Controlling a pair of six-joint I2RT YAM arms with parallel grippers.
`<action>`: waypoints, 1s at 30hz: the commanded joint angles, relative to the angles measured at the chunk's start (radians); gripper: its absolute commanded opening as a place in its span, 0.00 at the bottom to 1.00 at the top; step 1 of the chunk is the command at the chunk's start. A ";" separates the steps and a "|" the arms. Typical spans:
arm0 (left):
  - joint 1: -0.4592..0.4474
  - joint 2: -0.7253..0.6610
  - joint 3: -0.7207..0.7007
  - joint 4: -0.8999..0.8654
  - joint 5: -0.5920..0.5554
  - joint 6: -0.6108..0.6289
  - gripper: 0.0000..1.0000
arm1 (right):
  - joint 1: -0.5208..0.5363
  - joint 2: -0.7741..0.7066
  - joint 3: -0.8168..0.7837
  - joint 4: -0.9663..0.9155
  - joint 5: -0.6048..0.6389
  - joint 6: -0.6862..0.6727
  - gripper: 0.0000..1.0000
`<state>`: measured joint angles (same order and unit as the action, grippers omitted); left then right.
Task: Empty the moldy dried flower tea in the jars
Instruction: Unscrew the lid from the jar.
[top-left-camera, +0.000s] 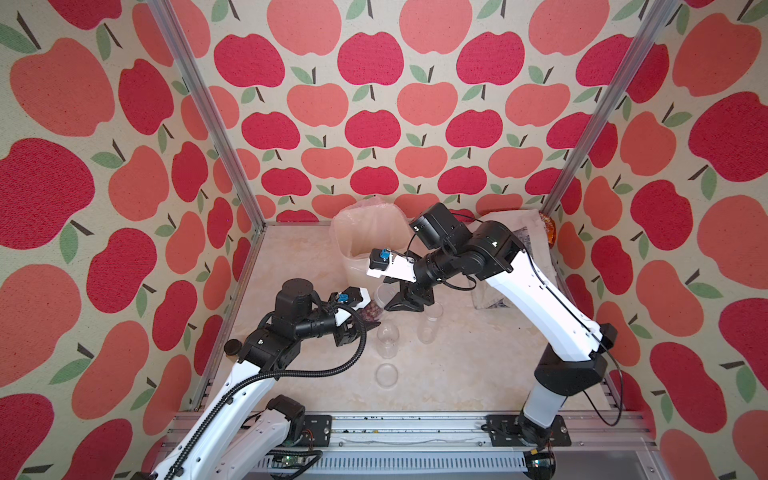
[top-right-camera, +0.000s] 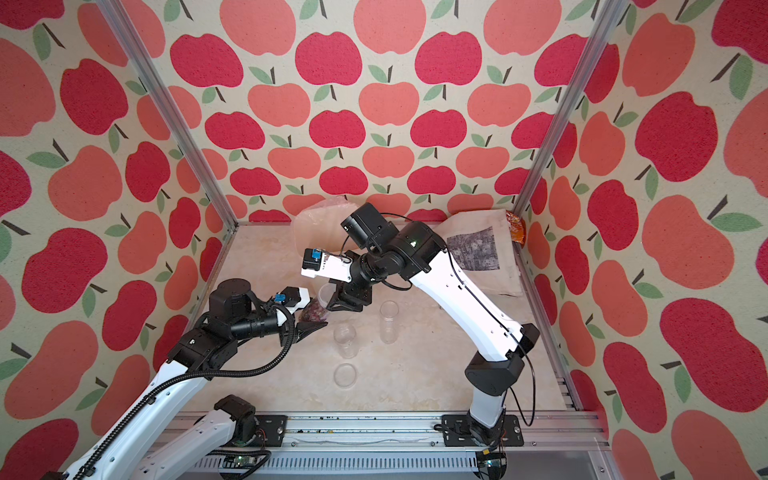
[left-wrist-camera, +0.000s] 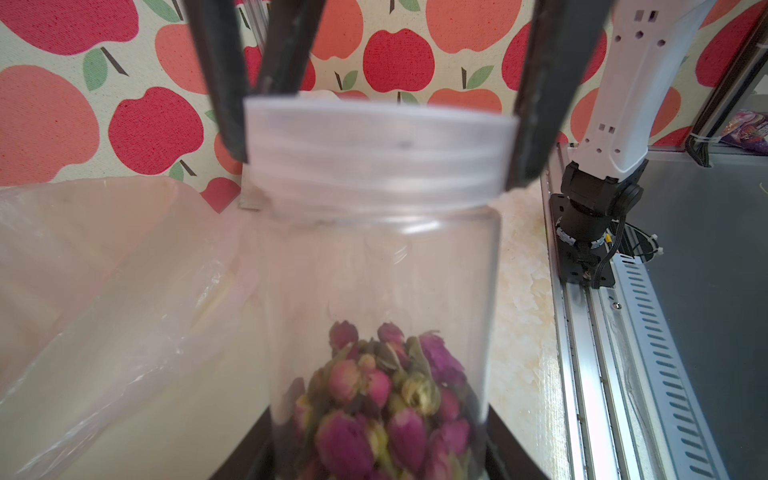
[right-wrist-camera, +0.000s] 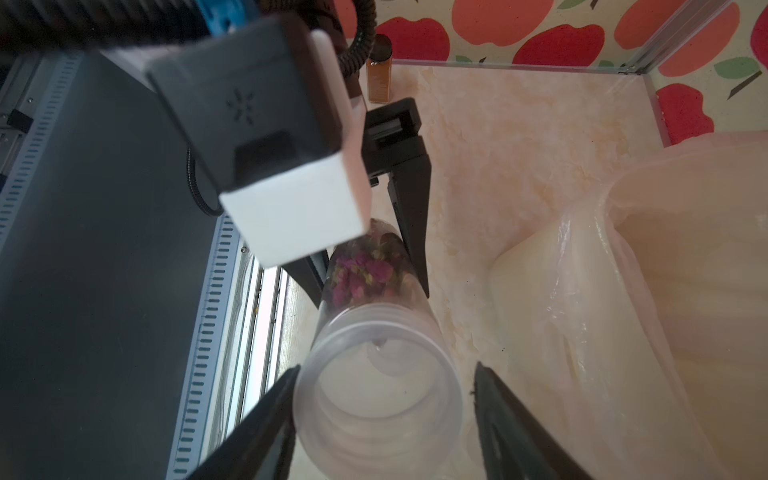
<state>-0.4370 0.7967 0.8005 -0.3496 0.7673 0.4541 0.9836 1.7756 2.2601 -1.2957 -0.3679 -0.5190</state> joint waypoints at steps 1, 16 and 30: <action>0.000 0.009 -0.017 0.016 -0.006 0.004 0.01 | -0.014 -0.015 -0.005 0.062 -0.003 0.027 0.87; -0.001 0.009 -0.009 0.096 -0.162 0.029 0.02 | -0.118 -0.158 -0.119 0.213 -0.027 0.809 0.99; -0.006 0.019 0.003 0.104 -0.229 0.044 0.02 | -0.056 -0.027 -0.102 0.141 0.056 0.893 0.94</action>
<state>-0.4374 0.8185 0.7898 -0.2783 0.5476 0.4881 0.9230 1.7374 2.1407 -1.1305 -0.3248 0.3443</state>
